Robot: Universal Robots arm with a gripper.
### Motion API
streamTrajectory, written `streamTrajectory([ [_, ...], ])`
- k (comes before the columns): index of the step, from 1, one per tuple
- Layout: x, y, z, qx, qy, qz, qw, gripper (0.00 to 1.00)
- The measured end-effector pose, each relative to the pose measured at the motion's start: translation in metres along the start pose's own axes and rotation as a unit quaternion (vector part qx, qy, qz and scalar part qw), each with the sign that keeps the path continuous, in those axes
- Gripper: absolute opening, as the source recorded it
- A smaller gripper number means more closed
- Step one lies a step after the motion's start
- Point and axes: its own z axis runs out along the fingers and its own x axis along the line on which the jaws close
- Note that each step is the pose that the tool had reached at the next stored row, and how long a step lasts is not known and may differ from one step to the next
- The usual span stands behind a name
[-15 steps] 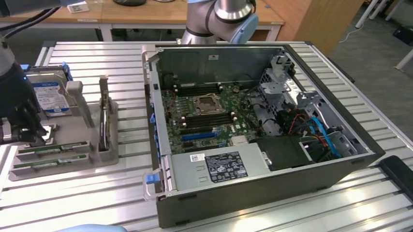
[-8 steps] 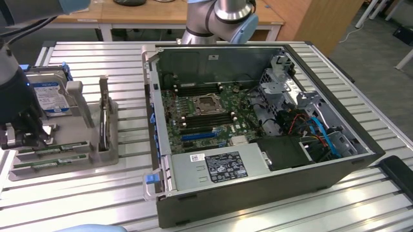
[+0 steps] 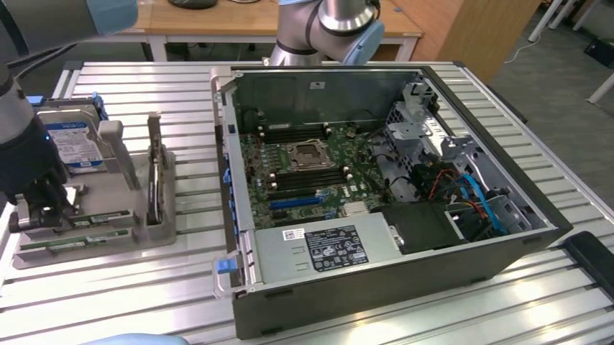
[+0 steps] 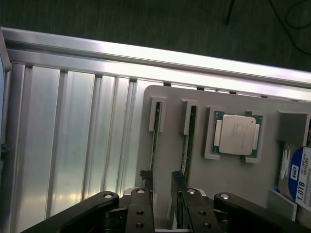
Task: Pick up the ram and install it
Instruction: 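Pick up the ram and move it above insertion slot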
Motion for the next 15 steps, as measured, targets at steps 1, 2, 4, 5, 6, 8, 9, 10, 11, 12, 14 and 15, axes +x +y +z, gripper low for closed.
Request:
streamTrajectory([
  [1, 0.001, 0.0001, 0.0017, 0.0, 0.0, -0.001, 1.0, 0.29],
  [2, 0.001, 0.0001, 0.0037, 0.0, 0.0, -0.001, 1.0, 0.29],
  [4, 0.003, 0.0002, 0.0073, -0.0001, 0.0, -0.003, 1.0, 0.29],
  [5, 0.003, 0.0001, 0.0092, 0.0, 0.0, -0.004, 1.0, 0.29],
  [6, 0.004, 0.0002, 0.011, 0.0, 0.0, -0.004, 1.0, 0.29],
  [8, 0.004, 0.0003, 0.0146, -0.0001, 0.0001, -0.005, 1.0, 0.29],
  [9, 0.005, 0.0003, 0.0163, -0.0001, 0.0001, -0.005, 1.0, 0.29],
  [10, 0.005, 0.0003, 0.0173, -0.0002, 0.0001, -0.006, 1.0, 0.29],
  [11, 0.005, 0.0002, 0.0177, -0.0003, 0.0001, -0.006, 1.0, 0.29],
  [12, 0.005, 0.0002, 0.0177, -0.0005, 0.0001, -0.006, 1.0, 0.29],
  [14, 0.005, 0.0002, 0.0179, -0.0007, 0.0001, -0.006, 1.0, 0.29],
  [15, 0.005, 0.0002, 0.0185, -0.0006, 0.0, -0.006, 1.0, 0.29],
])
